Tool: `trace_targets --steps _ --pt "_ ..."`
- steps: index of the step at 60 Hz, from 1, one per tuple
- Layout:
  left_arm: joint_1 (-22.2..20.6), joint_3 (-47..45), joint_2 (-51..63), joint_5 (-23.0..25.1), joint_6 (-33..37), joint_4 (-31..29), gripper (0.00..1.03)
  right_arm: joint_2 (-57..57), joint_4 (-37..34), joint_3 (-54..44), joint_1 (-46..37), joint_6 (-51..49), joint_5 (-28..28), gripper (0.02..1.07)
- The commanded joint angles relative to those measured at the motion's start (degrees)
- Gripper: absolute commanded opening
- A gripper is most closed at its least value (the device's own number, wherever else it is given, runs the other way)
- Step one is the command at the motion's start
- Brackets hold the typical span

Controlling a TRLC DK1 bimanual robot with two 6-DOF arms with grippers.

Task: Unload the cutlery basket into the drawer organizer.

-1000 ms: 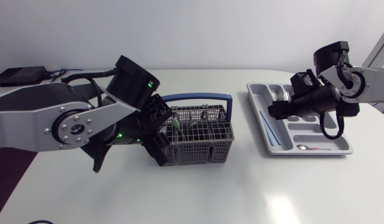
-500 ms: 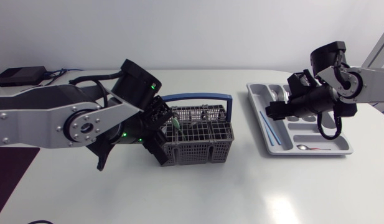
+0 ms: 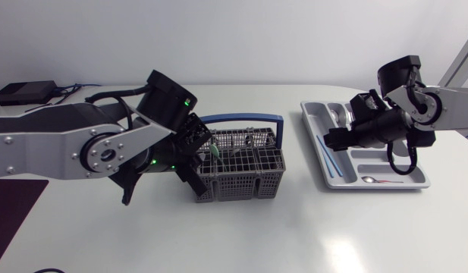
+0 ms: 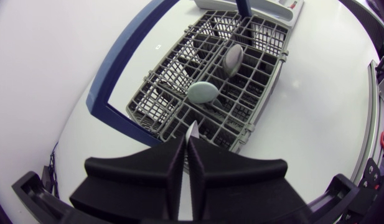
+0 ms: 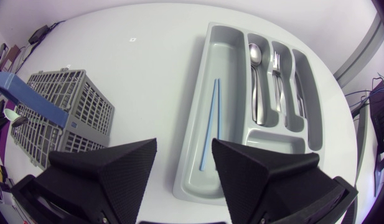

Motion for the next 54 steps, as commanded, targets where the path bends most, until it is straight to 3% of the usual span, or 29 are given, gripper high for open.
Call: trace_targets --steps 1,20,35,54 --pt "0.1 1.0 0.4 0.2 -1.0 -0.5 0.03 -1.3 -0.1 -1.4 0.4 1.2 0.2 0.68" --pt "-0.7 -1.6 -6.0 0.2 0.5 -0.1 0.03 -1.6 0.0 -1.9 0.5 1.3 0.0 0.68" --pt "-1.6 -10.3 -15.2 0.2 4.2 9.0 0.03 -2.0 0.3 -2.2 1.2 1.4 -0.1 0.68" --pt "-4.3 -14.8 -25.0 -2.0 9.7 14.8 0.03 -5.7 1.9 -3.9 3.2 1.2 -0.2 0.68"
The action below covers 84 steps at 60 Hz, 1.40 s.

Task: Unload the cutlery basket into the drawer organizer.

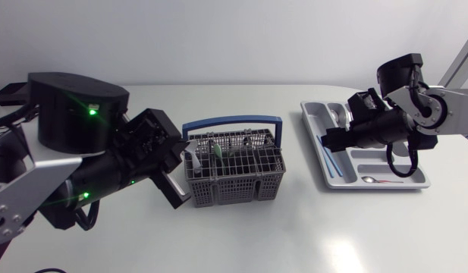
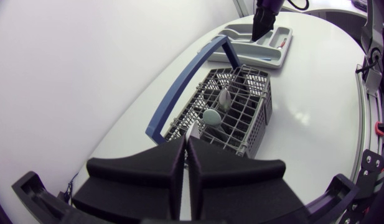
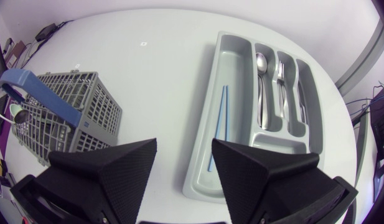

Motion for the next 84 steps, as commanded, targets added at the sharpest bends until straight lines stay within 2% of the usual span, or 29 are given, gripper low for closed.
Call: trace_targets --steps 1,15,24,41,53,73,84 --pt "-1.3 -2.1 -3.4 -1.3 3.0 3.2 0.03 -2.7 1.3 -2.3 1.1 1.2 -0.3 0.68" --pt "-3.1 -7.0 -5.3 -5.0 6.5 10.9 0.03 -7.2 3.3 -5.0 3.1 0.6 -0.4 0.68" --pt "-4.6 -7.9 -3.1 -8.0 5.9 12.7 0.03 -7.8 3.3 -5.3 3.2 0.6 -0.4 0.68" --pt "-3.8 -7.2 1.7 -9.3 4.4 15.5 0.03 -8.0 3.3 -5.5 3.4 0.6 -0.4 0.68" --pt "-4.2 -6.6 3.3 -12.9 3.8 17.5 0.03 -7.6 3.4 -5.3 4.0 0.7 0.0 0.68" --pt "-4.2 -3.0 9.1 -16.9 -1.6 16.6 0.03 -6.2 3.7 -5.0 4.8 1.1 0.6 0.68" --pt "-3.7 0.4 7.7 -17.3 -7.1 11.7 0.03 -5.7 3.9 -4.9 4.8 0.9 1.2 0.68"
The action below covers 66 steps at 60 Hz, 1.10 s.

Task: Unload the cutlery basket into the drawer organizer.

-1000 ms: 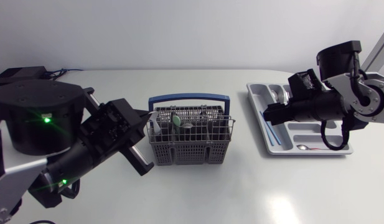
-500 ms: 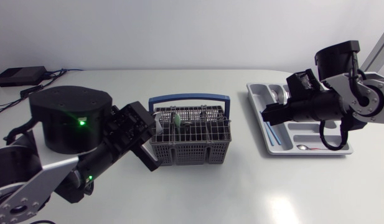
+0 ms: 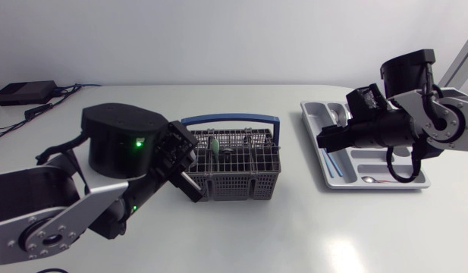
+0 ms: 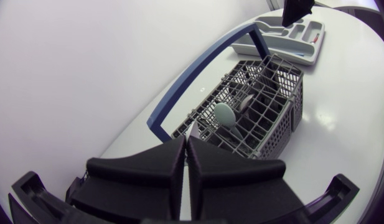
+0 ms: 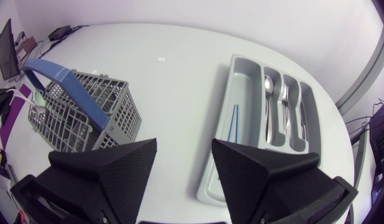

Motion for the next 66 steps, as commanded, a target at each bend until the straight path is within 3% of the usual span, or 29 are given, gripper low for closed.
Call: trace_targets --steps 1,13,46,51,54,59,66 --pt "0.7 3.6 -0.7 -1.0 -3.6 -1.1 0.03 1.4 0.5 -0.8 0.4 0.9 0.9 0.68" --pt "0.9 4.8 -2.1 -0.9 -5.0 -1.9 0.03 2.5 0.8 -0.5 0.7 1.0 1.3 0.68" --pt "-3.5 7.3 -12.3 -1.2 -2.4 -5.1 0.03 0.7 3.1 -2.3 0.9 0.3 -0.8 0.68" --pt "-2.9 9.4 -14.4 2.8 -2.9 -7.1 0.03 -2.8 4.4 -4.3 1.6 0.2 -2.8 0.68" --pt "-1.2 11.1 -15.0 7.9 -5.3 -9.7 0.03 -5.1 5.2 -5.7 2.8 0.2 -3.5 0.68" --pt "5.3 13.1 -14.4 19.3 -10.7 -12.4 0.03 -10.0 6.5 -7.9 6.0 0.0 -3.5 0.68" --pt "6.4 14.1 -12.4 25.0 -14.0 -12.3 0.03 -16.3 6.5 -9.7 10.4 -0.8 -3.2 0.68"
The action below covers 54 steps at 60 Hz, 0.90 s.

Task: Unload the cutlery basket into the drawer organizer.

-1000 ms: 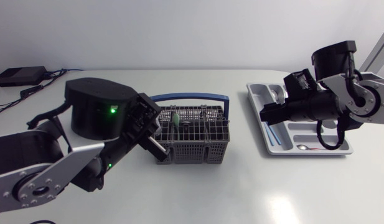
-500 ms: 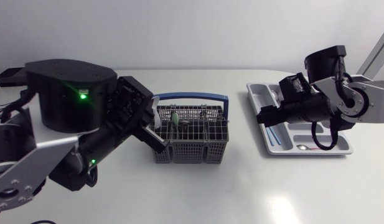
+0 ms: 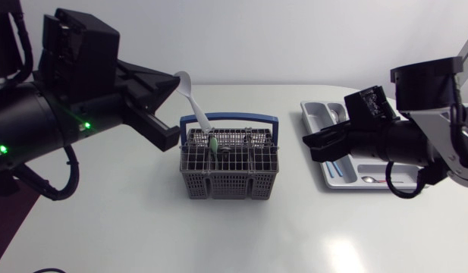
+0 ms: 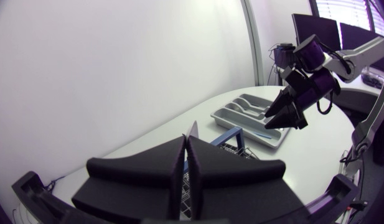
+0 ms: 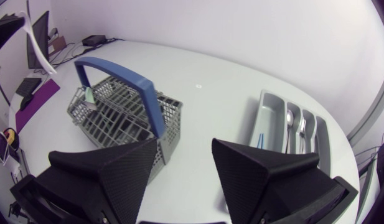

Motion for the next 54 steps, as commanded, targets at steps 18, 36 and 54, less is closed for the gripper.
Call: trace_targets --steps 18,36,54 --pt "3.9 5.0 11.0 16.0 -12.1 2.9 0.03 -13.2 2.4 -5.1 8.1 -4.7 -0.2 0.67" --pt "3.9 9.2 19.2 20.1 -17.5 4.5 0.03 -15.2 8.0 -7.2 14.3 -6.1 0.9 0.67" --pt "2.7 11.8 22.3 20.2 -19.0 6.1 0.03 -12.3 15.0 -8.0 23.3 -8.3 8.3 0.64"
